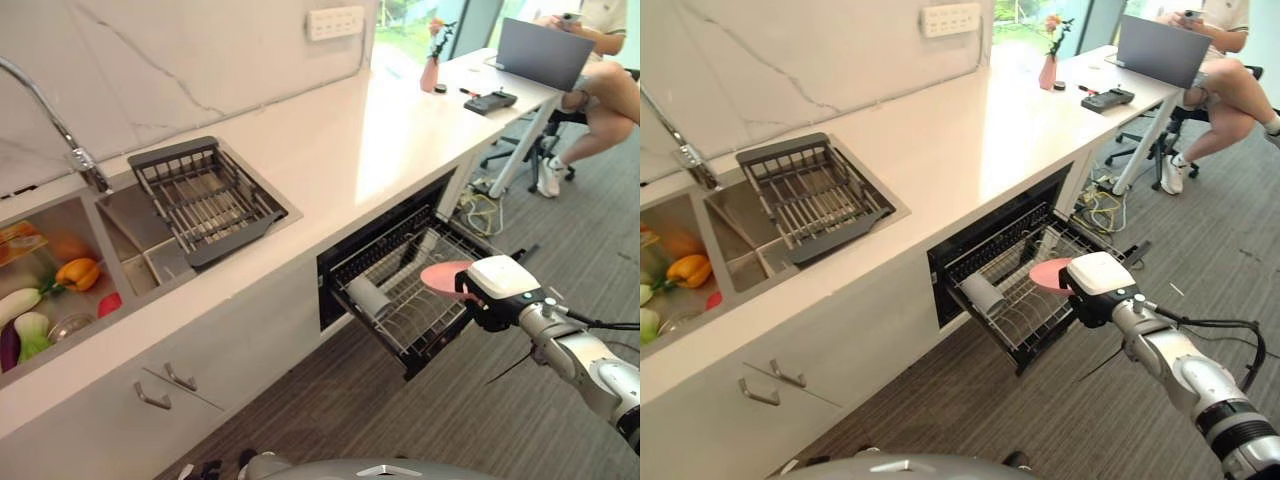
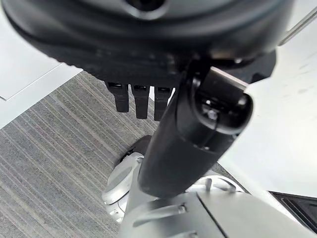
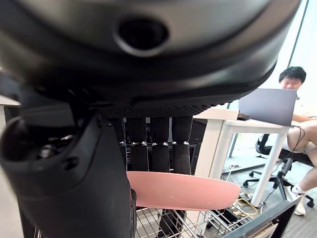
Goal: Place the dishes in the dishwasher.
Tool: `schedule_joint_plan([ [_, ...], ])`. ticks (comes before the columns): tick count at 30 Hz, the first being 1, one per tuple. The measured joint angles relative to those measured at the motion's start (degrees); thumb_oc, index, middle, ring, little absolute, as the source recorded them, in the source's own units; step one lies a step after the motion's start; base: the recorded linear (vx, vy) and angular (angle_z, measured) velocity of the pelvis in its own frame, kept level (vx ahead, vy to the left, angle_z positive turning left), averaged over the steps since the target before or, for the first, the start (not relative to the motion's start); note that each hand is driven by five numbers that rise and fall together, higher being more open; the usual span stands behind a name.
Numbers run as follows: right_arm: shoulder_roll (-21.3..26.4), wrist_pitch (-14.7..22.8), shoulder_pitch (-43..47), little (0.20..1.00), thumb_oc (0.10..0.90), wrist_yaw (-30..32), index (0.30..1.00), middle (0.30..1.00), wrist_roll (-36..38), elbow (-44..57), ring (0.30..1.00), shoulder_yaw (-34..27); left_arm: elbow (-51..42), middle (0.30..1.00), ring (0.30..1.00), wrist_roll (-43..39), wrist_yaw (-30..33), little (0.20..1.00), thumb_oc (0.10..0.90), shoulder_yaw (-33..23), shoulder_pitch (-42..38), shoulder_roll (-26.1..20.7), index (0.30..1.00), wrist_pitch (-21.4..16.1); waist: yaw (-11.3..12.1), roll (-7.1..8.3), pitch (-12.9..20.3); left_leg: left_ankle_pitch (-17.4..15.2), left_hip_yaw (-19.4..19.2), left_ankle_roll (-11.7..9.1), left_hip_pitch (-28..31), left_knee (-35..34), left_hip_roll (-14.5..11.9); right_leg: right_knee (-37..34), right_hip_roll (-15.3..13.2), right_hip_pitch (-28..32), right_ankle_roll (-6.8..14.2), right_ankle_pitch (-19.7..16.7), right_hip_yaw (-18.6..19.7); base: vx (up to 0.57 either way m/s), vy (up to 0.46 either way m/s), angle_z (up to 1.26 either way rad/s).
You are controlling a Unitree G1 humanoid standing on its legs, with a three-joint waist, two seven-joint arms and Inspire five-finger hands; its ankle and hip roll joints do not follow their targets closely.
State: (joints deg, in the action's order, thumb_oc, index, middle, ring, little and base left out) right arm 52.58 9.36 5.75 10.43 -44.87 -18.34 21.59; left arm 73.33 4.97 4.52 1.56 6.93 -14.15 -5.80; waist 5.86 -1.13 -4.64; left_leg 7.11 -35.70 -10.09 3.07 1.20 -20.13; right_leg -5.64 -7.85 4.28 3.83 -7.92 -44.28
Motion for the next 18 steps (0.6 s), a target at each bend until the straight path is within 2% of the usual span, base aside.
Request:
schedule_joint_plan([
  [3, -2.01, -0.41, 3.97, 0.3, 0.4, 0.22, 0.3, 0.3, 0.02, -4.35, 0.3, 3.22, -0.04, 0.9, 0.9, 0.01, -0.12, 0.9, 0.8, 0.34, 0.61, 0.05, 0.9, -0.19, 0.71, -0.46, -0.22, 0.12, 0.26, -0.04, -0.13, -0.07, 0.22, -0.01, -0.3, 0.06, 0.12, 0.0, -0.37, 0.03, 0.018, 0.09],
  [8, -5.42, -1.64, 8.76, 0.3, 0.4, 0.88, 0.3, 0.3, 0.0, -14.91, 0.3, 6.91, -0.11, 0.9, 0.9, 0.04, -1.12, 0.9, 0.8, 0.69, 0.75, 1.16, 0.9, -0.55, 3.29, -3.23, -0.65, 0.25, 2.26, 0.11, -1.89, -0.2, 0.84, -0.02, -0.87, 0.0, 0.62, 0.14, -2.4, 0.03, 0.026, 0.18],
  [9, -5.48, -1.66, 8.86, 0.3, 0.4, 0.9, 0.3, 0.3, 0.0, -15.37, 0.3, 7.0, -0.1, 0.9, 0.9, 0.05, -1.16, 0.9, 0.8, 0.74, 0.79, 1.17, 0.9, -0.55, 3.56, -3.36, -0.7, 0.27, 2.34, 0.12, -1.97, -0.2, 0.89, -0.01, -0.89, 0.0, 0.62, 0.14, -2.49, 0.02, 0.017, 0.29],
  [10, -5.79, -1.78, 10.33, 0.3, 0.4, 1.05, 0.3, 0.3, -0.01, -19.86, 0.3, 7.87, -0.13, 0.9, 0.9, 0.03, -1.22, 0.9, 0.8, 2.06, 1.12, 1.29, 0.9, -0.54, 4.63, -4.39, -0.97, 0.28, 2.94, 0.13, -2.64, -0.04, 1.13, 0.0, -1.09, -0.07, 0.65, 0.07, -3.12, 0.0, 0.013, 0.21],
  [12, -6.15, -2.18, 11.62, 0.3, 0.4, 1.09, 0.3, 0.3, 0.02, -23.27, 0.3, 7.95, -0.3, 0.9, 0.9, 0.02, -1.29, 0.9, 0.8, 2.35, 1.78, 1.32, 0.9, -0.5, 5.21, -5.01, -1.07, 0.3, 3.23, 0.17, -3.16, 0.07, 1.36, 0.0, -1.21, -0.2, 0.69, 0.04, -3.64, -0.02, 0.032, 0.18],
  [15, -6.19, -4.11, 16.53, 0.3, 0.4, 2.85, 0.3, 0.3, 0.21, -29.37, 0.3, 9.04, -1.83, 0.9, 0.9, 0.03, -1.53, 0.9, 0.8, 3.09, 3.09, 1.25, 0.9, -0.6, 5.73, -6.72, -2.18, 0.34, 3.36, 0.23, -3.88, -0.03, 2.04, 0.01, -1.78, -0.81, 0.99, -0.16, -4.07, 0.0, 0.047, 0.07],
  [16, -6.16, -4.39, 17.35, 0.561, 0.574, 3.0, 0.561, 0.561, 0.64, -30.49, 0.561, 9.12, -2.3, 0.9, 0.9, 0.02, -1.62, 0.9, 0.8, 3.11, 3.16, 1.14, 0.9, -0.65, 6.1, -6.93, -2.26, 0.35, 3.39, 0.24, -4.26, 0.16, 2.11, 0.03, -1.85, -1.17, 0.98, -0.17, -4.15, 0.01, 0.041, 0.06],
  [17, -6.19, -4.4, 17.79, 0.9, 0.8, 3.02, 0.9, 0.9, 0.75, -31.0, 0.9, 9.41, -2.37, 0.9, 0.9, 0.02, -1.65, 0.9, 0.8, 2.98, 3.23, 1.03, 0.9, -0.81, 6.6, -7.36, -2.3, 0.35, 3.46, 0.24, -4.52, 0.54, 2.08, 0.02, -1.95, -1.09, 0.97, -0.18, -4.29, 0.02, 0.066, 0.12],
  [18, -6.37, -4.44, 18.11, 0.9, 0.8, 3.05, 0.9, 0.9, 1.14, -31.46, 0.9, 9.61, -2.51, 0.9, 0.9, 0.01, -1.68, 0.9, 0.8, 3.0, 3.22, 0.98, 0.9, -1.62, 6.43, -7.41, -2.41, 0.34, 3.54, 0.24, -5.48, 1.86, 2.03, 0.01, -2.2, -1.06, 0.95, -0.17, -4.74, 0.01, 0.048, 0.17],
])
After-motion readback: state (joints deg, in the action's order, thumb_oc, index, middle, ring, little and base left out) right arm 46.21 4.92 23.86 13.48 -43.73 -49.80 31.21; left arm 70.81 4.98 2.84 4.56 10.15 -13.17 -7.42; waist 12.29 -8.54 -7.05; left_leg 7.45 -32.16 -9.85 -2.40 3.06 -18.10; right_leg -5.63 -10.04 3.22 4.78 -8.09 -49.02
